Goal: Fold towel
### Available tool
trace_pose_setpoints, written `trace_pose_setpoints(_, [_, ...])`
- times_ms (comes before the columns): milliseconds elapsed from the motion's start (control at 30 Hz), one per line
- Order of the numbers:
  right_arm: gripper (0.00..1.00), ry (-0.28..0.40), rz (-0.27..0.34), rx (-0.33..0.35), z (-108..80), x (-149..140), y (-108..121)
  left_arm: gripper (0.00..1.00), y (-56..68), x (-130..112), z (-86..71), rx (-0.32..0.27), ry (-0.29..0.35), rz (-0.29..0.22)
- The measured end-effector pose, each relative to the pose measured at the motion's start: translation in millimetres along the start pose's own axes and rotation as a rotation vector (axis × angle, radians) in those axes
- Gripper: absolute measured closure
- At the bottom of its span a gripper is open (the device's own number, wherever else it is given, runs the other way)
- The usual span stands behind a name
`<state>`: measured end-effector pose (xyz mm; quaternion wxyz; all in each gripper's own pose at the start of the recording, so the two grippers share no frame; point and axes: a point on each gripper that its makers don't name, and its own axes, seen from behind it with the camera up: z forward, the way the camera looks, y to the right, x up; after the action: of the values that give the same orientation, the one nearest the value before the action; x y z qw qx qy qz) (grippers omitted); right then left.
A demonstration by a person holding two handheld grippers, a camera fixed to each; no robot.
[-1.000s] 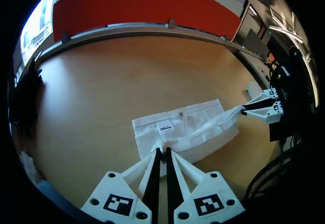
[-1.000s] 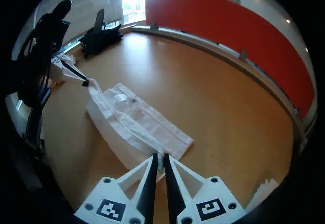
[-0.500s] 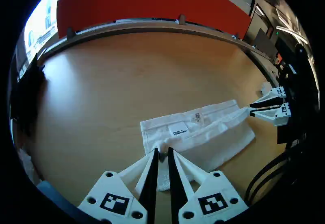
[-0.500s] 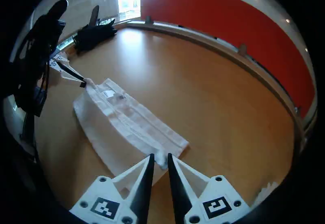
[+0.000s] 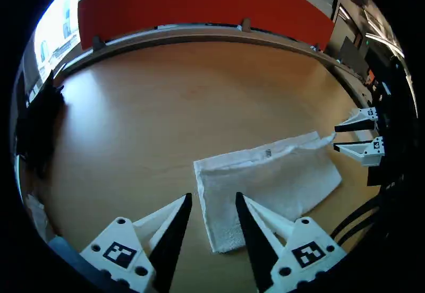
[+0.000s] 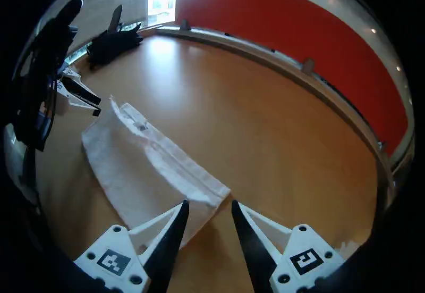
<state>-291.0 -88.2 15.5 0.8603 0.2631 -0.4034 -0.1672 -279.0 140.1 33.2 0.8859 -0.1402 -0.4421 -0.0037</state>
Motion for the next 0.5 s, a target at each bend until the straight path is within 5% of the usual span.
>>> trace_pose_setpoints(67, [0.31, 0.005, 0.006, -0.003, -0.7, 1.6, 0.7, 0.35, -0.7, 3.0, -2.5, 0.001, 0.009, 0.0])
trace_pose_setpoints(200, [0.01, 0.021, 0.02, -0.008, -2.9, 4.5, 0.0, 0.11, -0.7, 4.9, -7.1, -0.003, 0.013, -0.002])
trace_pose_setpoints(500, [0.0, 0.045, 0.046, -0.002, -10.0, 5.9, -9.2, 0.07, 0.7, 3.0, -13.9, -0.009, 0.016, -0.01])
